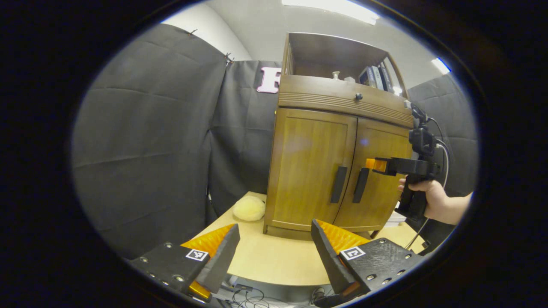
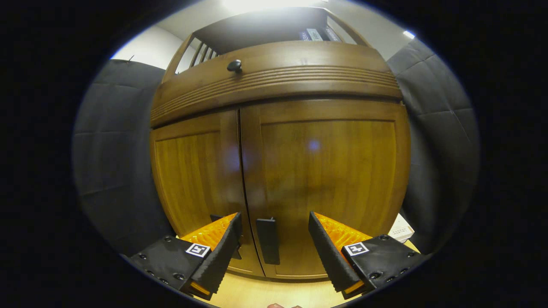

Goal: Open the right door of the double-door shoe cabinet with the right hand, and open the left door with the left hand.

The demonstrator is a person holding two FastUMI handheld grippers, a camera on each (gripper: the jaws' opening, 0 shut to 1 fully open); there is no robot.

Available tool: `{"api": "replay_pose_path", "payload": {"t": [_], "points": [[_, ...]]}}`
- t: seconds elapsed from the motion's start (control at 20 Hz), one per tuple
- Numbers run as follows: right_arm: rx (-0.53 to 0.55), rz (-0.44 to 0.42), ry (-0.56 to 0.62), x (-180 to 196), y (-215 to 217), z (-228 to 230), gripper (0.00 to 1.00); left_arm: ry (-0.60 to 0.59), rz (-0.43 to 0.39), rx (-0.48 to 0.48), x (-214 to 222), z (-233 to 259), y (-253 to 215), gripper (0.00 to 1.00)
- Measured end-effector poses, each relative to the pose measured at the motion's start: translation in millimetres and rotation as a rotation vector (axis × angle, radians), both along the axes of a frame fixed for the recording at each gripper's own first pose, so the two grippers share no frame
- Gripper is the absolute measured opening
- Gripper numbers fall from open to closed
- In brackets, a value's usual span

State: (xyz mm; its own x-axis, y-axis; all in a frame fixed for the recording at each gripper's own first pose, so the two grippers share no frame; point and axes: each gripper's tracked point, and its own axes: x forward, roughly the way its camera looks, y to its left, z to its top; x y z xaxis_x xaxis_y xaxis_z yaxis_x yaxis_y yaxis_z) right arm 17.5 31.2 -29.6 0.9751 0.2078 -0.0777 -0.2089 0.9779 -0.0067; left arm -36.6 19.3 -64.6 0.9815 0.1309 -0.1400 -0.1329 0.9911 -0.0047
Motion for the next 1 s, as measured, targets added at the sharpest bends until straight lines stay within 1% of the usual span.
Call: {"api": "replay_pose_path", "payload": {"t": [0.05,0.1,0.25,0.3,0.35,0.45,0.55,0.7,0.75,0.9,0.95,1.0], "points": [[-0.002,-0.003,0.010,4.0,1.9,-1.1,0.93,0.007,0.009,-0.003,0.5,-4.1,0.3,0.96],[-0.006,-0.005,0.020,7.4,2.7,-0.4,0.98,0.013,0.017,-0.007,1.8,-5.6,1.5,0.96],[-0.037,-0.013,0.042,18.6,8.0,-12.3,0.98,0.024,0.038,-0.020,2.5,-10.9,2.6,0.96],[-0.049,-0.016,0.047,25.2,9.2,-19.9,0.92,0.026,0.045,-0.023,2.8,-10.9,3.6,0.96],[-0.055,-0.012,0.056,30.3,11.2,-24.4,0.92,0.027,0.051,-0.024,2.3,-11.6,3.9,0.96],[-0.068,-0.013,0.066,36.1,15.9,-30.8,0.82,0.032,0.063,-0.023,2.0,-11.7,4.8,0.96],[-0.076,-0.020,0.068,35.6,18.9,-39.4,0.65,0.031,0.071,-0.021,1.4,-9.5,3.8,0.96],[-0.055,-0.025,0.089,38.8,18.2,-48.0,0.39,0.028,0.077,-0.015,-0.3,-6.6,3.0,0.96],[-0.040,-0.023,0.086,39.1,20.7,-48.8,0.36,0.027,0.080,-0.011,-0.2,-6.1,2.6,0.96],[-0.049,-0.001,0.083,39.0,22.0,-47.7,0.27,0.027,0.084,-0.008,-1.3,-8.0,-0.5,0.96],[-0.056,0.013,0.085,40.6,22.2,-48.4,0.28,0.025,0.083,-0.010,-1.7,-9.6,-0.3,0.96],[-0.051,0.026,0.085,40.5,22.2,-48.5,0.25,0.025,0.081,-0.011,-2.2,-9.9,0.5,0.96]]}}
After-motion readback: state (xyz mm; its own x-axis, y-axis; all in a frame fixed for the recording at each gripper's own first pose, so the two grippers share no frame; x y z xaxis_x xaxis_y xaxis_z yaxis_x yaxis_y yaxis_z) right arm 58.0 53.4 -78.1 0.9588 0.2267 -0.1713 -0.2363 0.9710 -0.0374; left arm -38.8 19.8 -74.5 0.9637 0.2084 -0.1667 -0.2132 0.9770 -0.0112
